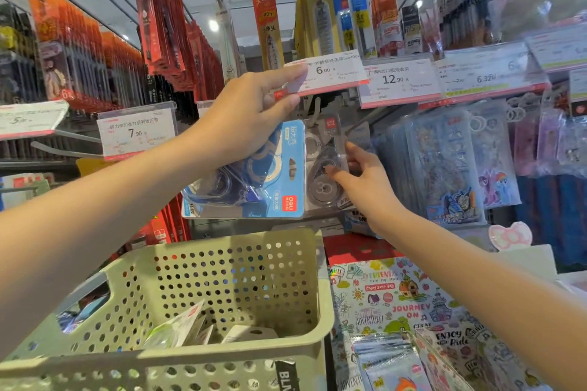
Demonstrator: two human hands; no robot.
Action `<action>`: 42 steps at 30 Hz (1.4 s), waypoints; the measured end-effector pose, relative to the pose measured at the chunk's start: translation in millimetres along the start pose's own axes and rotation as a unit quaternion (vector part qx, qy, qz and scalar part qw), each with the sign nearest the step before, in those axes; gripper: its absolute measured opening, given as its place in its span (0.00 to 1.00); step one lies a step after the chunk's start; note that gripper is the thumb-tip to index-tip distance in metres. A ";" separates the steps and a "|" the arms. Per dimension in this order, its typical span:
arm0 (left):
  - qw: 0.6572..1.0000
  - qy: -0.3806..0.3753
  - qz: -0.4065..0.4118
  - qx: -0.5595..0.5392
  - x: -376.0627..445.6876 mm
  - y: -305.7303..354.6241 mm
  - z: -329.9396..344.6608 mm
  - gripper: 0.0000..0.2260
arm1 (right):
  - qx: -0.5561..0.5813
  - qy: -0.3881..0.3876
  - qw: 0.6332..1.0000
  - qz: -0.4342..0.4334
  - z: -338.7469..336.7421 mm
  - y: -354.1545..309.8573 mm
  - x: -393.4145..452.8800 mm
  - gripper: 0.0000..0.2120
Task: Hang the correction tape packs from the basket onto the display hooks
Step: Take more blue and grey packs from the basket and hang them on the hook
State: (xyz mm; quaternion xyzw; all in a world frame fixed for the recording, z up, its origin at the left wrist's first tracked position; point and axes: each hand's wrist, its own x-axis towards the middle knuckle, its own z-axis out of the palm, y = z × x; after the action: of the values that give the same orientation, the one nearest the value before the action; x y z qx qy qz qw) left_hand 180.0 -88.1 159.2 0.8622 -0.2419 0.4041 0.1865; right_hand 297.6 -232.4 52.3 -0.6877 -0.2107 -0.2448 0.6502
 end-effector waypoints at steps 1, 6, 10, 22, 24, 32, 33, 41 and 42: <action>1.000 0.005 0.000 -0.008 -0.5 -0.7 2.5 0.20 | -0.053 0.020 0.998 -0.014 -1.9 -2.3 -4.7 0.31; 0.997 0.024 -0.011 -0.072 -3.5 -2.1 13.5 0.19 | -0.127 0.022 0.980 -0.152 -3.9 -22.5 -60.2 0.29; 0.994 0.041 -0.009 -0.100 -7.1 0.7 21.0 0.19 | -0.107 -0.185 0.966 -0.148 -0.2 -45.3 -95.4 0.23; 0.990 0.085 0.003 -0.110 -5.5 7.3 28.8 0.18 | 0.177 -0.138 0.974 -0.033 13.7 -54.9 -112.8 0.04; 0.989 0.086 0.000 -0.122 -5.9 9.8 28.2 0.18 | 0.212 -0.113 0.970 -0.034 14.3 -54.2 -114.9 0.05; 0.992 0.077 -0.009 -0.102 1.5 4.6 18.5 0.18 | 0.327 -0.083 0.941 -0.036 2.2 -49.4 -105.9 0.09; 0.992 0.077 -0.007 -0.099 1.9 3.9 17.2 0.18 | 0.333 -0.077 0.939 -0.037 -1.2 -48.3 -103.6 0.09; 0.991 0.102 0.012 -0.086 4.6 1.7 12.9 0.15 | 0.278 -0.036 0.959 -0.029 -22.0 -35.7 -85.7 0.13; 0.991 0.101 0.007 -0.090 4.3 2.7 12.5 0.15 | 0.266 -0.041 0.963 -0.032 -23.1 -36.3 -83.2 0.13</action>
State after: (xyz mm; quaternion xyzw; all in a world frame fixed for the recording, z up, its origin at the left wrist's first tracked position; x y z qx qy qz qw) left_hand 188.4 -97.9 155.4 0.7948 -0.2634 0.4673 0.2839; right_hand 208.3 -250.7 31.0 -0.4923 -0.3165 -0.1724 0.7923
